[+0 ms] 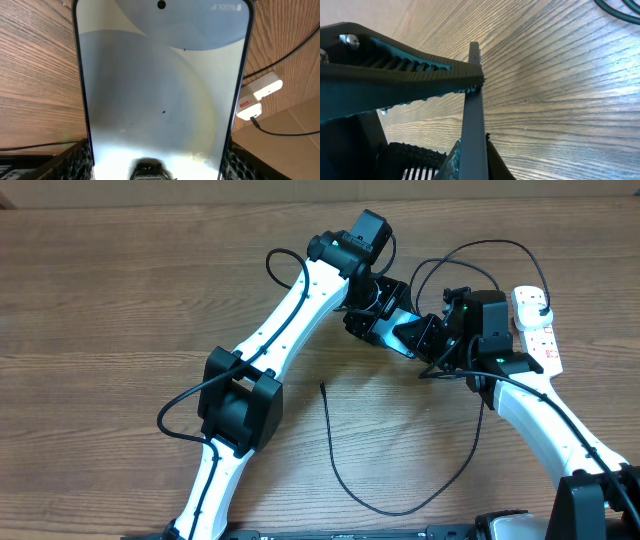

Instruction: Plug charger to phone and switch on socket

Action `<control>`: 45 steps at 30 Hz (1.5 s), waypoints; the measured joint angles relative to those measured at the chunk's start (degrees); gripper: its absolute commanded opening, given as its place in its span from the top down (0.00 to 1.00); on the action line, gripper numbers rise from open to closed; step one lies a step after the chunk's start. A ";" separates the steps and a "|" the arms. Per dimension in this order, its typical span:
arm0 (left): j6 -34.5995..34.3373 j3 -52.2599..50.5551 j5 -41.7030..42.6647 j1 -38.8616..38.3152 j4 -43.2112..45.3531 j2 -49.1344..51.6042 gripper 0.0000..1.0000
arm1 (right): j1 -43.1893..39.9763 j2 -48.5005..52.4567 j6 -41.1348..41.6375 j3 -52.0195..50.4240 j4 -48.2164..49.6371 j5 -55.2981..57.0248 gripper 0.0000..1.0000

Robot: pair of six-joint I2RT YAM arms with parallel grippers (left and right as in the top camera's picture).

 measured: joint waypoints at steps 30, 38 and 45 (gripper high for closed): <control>10.99 0.31 9.38 5.38 -3.41 0.00 0.00 | -1.20 0.20 -0.72 0.00 -0.26 0.83 0.96; 27.89 0.33 19.23 12.87 -3.69 0.00 0.00 | -3.15 0.20 5.70 0.00 -0.17 0.83 0.96; 35.63 0.33 24.20 16.65 -3.69 -0.02 0.00 | -4.92 0.22 21.73 0.00 5.79 -3.08 0.96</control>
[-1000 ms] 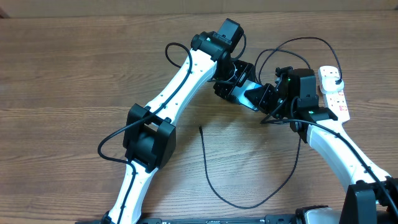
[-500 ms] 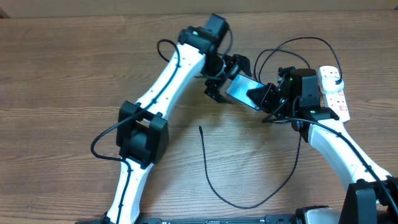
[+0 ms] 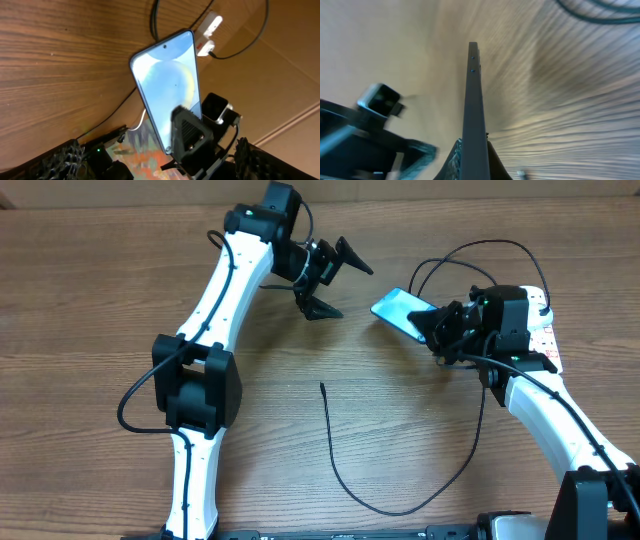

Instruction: Plug charger to phone and switch on socket

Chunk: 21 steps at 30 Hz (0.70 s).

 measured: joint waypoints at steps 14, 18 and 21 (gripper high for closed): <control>-0.66 0.07 -1.99 1.84 9.92 -6.71 0.00 | 2.14 0.09 30.32 0.00 15.37 -3.37 0.96; -2.69 0.50 -3.50 1.81 12.15 -7.98 0.00 | 3.08 0.09 36.17 -0.02 22.23 -3.67 0.96; -4.66 0.52 -4.55 1.68 12.57 -8.04 0.00 | 3.15 0.09 40.17 0.00 25.77 -3.78 0.96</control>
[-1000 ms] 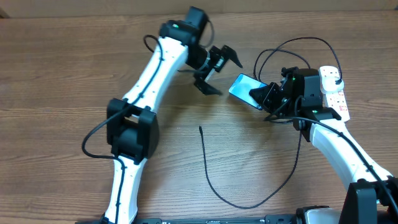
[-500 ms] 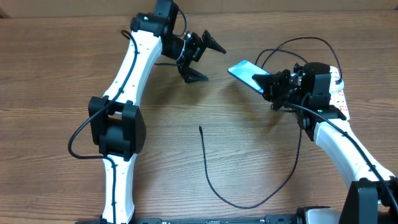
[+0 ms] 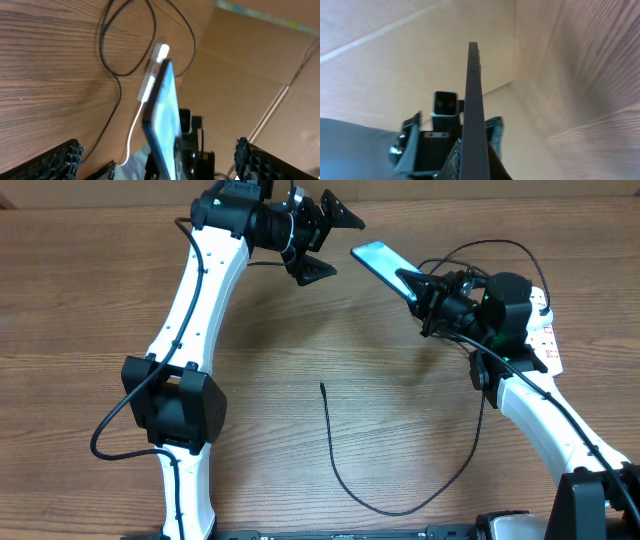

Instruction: Plug charger to phone and switch on socket

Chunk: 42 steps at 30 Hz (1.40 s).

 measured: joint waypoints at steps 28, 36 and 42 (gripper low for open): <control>-13.27 0.00 -19.50 -9.92 8.28 0.00 0.00 | 1.77 0.00 10.16 0.00 4.46 0.00 0.96; -18.14 0.00 -20.52 -9.92 8.28 0.00 0.00 | 1.84 0.00 10.40 0.00 4.50 -0.04 0.96; -19.80 0.00 -20.76 -9.97 8.28 0.00 0.00 | 1.84 0.00 12.02 0.00 4.50 -0.07 0.96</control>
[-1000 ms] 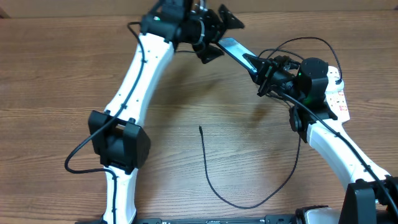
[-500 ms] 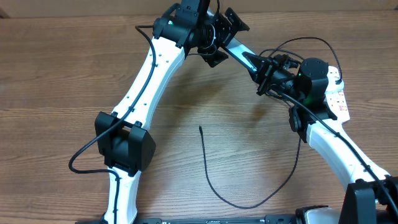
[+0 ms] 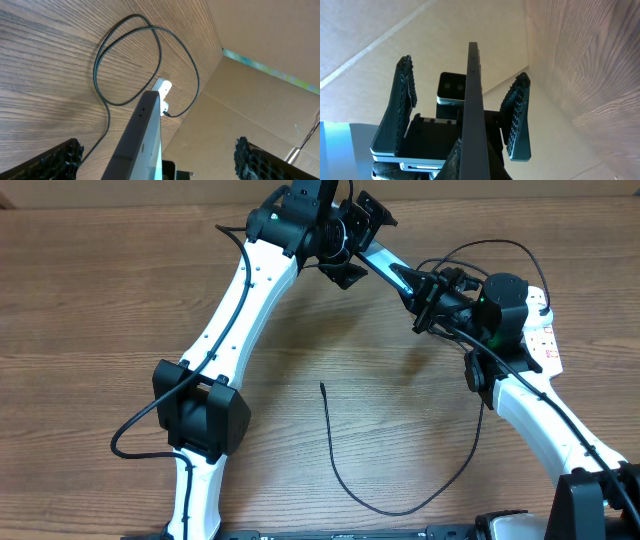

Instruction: Plug charger to phone and switch on socket

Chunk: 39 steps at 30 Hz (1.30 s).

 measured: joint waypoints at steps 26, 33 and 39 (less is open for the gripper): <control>-1.51 0.00 -0.17 -0.50 -0.94 0.00 0.23 | 0.00 0.00 2.67 0.00 1.38 -0.98 0.96; -1.66 0.00 -0.17 -0.50 -0.94 0.00 0.32 | 0.00 0.00 2.75 0.00 1.40 -1.27 0.96; -1.66 0.00 -0.17 -0.50 -1.01 0.00 0.38 | -0.02 0.00 2.75 0.00 1.40 -1.29 0.96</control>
